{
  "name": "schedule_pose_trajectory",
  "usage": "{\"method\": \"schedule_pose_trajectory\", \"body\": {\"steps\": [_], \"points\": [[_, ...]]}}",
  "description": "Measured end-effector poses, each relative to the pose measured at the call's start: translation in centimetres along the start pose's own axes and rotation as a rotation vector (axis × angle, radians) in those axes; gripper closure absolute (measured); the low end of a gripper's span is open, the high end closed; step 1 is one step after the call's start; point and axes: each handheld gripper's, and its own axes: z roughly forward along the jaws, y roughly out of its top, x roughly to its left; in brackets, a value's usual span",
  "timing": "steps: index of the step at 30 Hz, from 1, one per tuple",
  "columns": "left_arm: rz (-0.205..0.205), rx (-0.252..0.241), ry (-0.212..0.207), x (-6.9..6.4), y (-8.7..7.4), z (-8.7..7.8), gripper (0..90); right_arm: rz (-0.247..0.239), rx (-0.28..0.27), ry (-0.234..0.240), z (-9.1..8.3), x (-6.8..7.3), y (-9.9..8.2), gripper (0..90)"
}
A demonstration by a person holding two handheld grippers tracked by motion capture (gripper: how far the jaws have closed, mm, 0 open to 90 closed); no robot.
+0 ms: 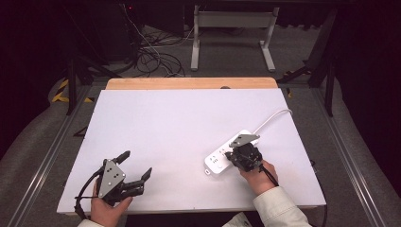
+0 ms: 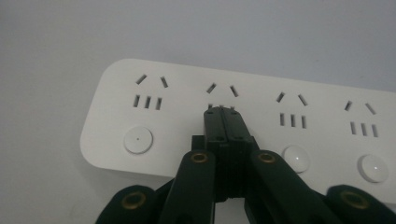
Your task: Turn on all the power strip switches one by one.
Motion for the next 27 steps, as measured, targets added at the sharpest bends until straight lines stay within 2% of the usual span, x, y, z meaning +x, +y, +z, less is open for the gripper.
{"method": "schedule_pose_trajectory", "body": {"steps": [3,6,9,13,15,18,23,27], "points": [[-0.004,-0.002,-0.001,0.0,0.0,-0.1,15.1,0.008,0.003,-0.006,0.0,-0.2,0.1,90.0],[-0.006,-0.004,0.001,0.1,0.0,-0.1,15.1,-0.007,0.001,-0.022,0.0,0.1,0.0,90.0],[-0.003,-0.001,-0.001,0.0,0.0,-0.1,15.1,0.002,-0.001,-0.021,0.0,0.1,-0.1,90.0],[0.000,-0.003,0.001,0.1,0.0,-0.2,15.1,-0.012,-0.009,-0.021,-0.1,0.1,-0.3,90.0],[-0.009,-0.005,0.001,0.1,0.0,-0.2,15.1,0.006,-0.082,0.011,-0.9,-0.5,-0.6,90.0],[-0.008,-0.004,0.004,0.1,0.0,0.0,15.1,0.032,-0.161,0.027,-2.4,-0.7,-0.4,90.0],[-0.004,-0.002,0.000,0.0,0.0,0.0,15.1,0.006,-0.166,0.056,-3.5,-0.5,0.4,90.0],[-0.006,-0.001,0.001,0.0,0.0,-0.1,15.1,0.000,-0.157,0.084,-3.3,0.0,0.5,90.0]]}}
